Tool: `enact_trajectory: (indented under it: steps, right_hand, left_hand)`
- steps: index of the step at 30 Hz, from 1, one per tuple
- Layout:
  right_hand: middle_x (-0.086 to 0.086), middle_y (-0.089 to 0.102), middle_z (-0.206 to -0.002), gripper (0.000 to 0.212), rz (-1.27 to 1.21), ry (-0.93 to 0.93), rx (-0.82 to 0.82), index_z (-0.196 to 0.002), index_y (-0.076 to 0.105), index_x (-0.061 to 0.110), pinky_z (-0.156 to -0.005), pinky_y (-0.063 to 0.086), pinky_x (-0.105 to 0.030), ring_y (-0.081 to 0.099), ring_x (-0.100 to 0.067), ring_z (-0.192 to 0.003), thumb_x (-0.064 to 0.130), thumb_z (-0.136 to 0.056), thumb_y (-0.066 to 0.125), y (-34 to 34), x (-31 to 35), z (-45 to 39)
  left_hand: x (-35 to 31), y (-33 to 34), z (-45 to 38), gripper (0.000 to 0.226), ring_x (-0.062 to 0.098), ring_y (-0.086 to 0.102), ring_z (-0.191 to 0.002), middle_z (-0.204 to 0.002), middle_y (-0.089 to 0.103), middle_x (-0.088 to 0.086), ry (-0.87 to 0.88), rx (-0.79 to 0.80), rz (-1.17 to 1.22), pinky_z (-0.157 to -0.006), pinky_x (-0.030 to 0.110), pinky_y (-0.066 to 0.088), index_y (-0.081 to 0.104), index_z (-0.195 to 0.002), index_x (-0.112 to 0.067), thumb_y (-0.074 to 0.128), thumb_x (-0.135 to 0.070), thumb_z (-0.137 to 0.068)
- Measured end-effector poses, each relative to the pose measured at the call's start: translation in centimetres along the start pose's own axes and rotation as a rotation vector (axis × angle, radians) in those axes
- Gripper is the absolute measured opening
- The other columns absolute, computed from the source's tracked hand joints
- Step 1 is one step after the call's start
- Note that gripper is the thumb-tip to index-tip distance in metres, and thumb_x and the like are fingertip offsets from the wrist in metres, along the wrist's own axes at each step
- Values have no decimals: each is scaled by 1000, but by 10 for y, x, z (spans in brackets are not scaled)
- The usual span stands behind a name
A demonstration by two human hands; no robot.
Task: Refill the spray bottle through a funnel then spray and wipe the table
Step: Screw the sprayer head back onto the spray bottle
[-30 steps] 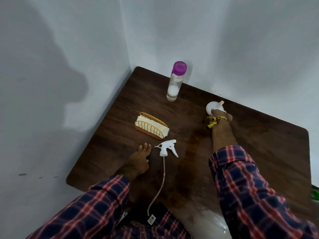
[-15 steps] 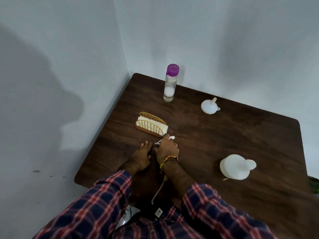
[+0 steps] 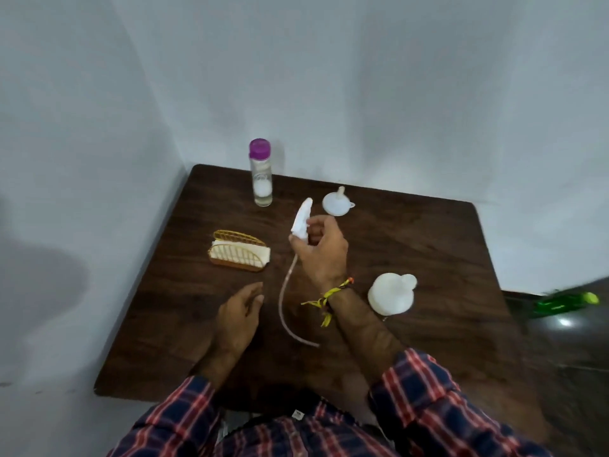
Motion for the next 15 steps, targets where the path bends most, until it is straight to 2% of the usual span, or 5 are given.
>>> enact_trajectory:
  steps: [2,6,9,11,15]
  right_hand:
    - [-3,71,-91,36,-244,9,-57,-103,62,11,-72,59,-30,70,-15,-80,7,-72,81,-39,24,-7]
    - [-18,71,-99,37,-675,17,-139,-111,61,-3,-81,57,-41,67,-29,-89,-4,-77,75,-116,40,-15]
    - [-18,67,-97,35,-842,18,-224,-113,59,-7,-81,57,-37,65,-35,-92,-7,-80,71,-168,31,-19]
    - [-19,64,-97,33,-954,20,-271,-113,57,-9,-79,57,-32,63,-35,-93,-8,-82,67,-196,23,-22]
    - [-12,66,-93,26,-1063,10,-360,-110,56,-9,-82,57,-35,64,-34,-95,-9,-85,64,-243,2,-32]
  left_hand:
    - [-35,6,4,26,13,65,-108,-114,71,-5,-5,92,262,-96,39,52,67,-118,-19,60,-23,-94]
    - [-119,22,17,26,21,70,-95,-100,74,9,-51,356,735,-79,37,57,66,-117,-13,50,-23,-98]
    - [-164,37,16,23,20,69,-82,-92,74,13,59,473,704,-66,30,55,68,-112,-12,64,-12,-90]
    - [-185,49,14,29,17,66,-77,-87,72,13,123,530,663,-67,27,55,68,-112,-11,70,-2,-84]
    - [-225,72,11,28,18,68,-77,-84,70,18,194,444,644,-71,30,58,70,-106,-11,71,2,-82]
Point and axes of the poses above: each hand's wrist, its own z-axis away from the middle knuckle, its own y-axis out of the palm, x = y × z, the point moved 4 cm from there along -z, towards the middle knuckle
